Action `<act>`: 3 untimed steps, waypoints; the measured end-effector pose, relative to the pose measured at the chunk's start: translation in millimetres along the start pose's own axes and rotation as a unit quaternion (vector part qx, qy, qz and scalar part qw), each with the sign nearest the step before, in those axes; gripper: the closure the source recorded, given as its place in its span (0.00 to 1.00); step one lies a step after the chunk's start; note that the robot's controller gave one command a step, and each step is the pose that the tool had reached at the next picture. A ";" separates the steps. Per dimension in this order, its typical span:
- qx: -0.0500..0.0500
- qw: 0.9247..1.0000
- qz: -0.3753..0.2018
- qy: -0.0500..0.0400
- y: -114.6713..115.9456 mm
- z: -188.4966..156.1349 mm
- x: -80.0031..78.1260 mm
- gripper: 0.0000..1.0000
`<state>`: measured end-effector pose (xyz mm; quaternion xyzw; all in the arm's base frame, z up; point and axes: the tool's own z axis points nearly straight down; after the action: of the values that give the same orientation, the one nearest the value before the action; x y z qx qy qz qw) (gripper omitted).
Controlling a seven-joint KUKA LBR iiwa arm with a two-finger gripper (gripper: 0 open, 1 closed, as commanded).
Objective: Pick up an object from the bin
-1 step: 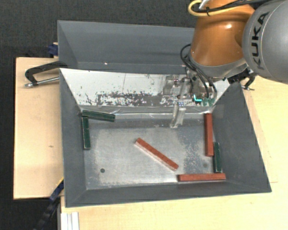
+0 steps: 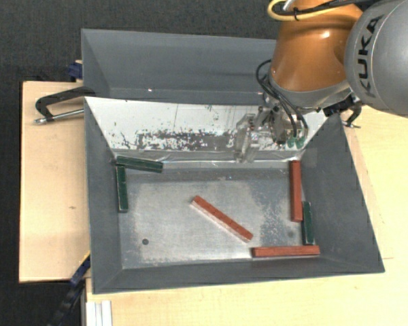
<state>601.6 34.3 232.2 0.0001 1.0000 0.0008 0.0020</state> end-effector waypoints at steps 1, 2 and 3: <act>0.000 1.000 0.000 0.000 0.0 0.0 0.0 1.00; 0.000 0.998 -0.057 -0.001 48.9 45.2 6.2 1.00; 0.000 0.986 -0.169 0.001 67.5 73.9 25.2 0.00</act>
Offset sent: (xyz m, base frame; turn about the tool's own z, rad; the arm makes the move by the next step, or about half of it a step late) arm -0.0145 0.1007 -0.0957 -0.2369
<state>576.7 101.9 158.2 -0.1687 0.9857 0.0008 0.0011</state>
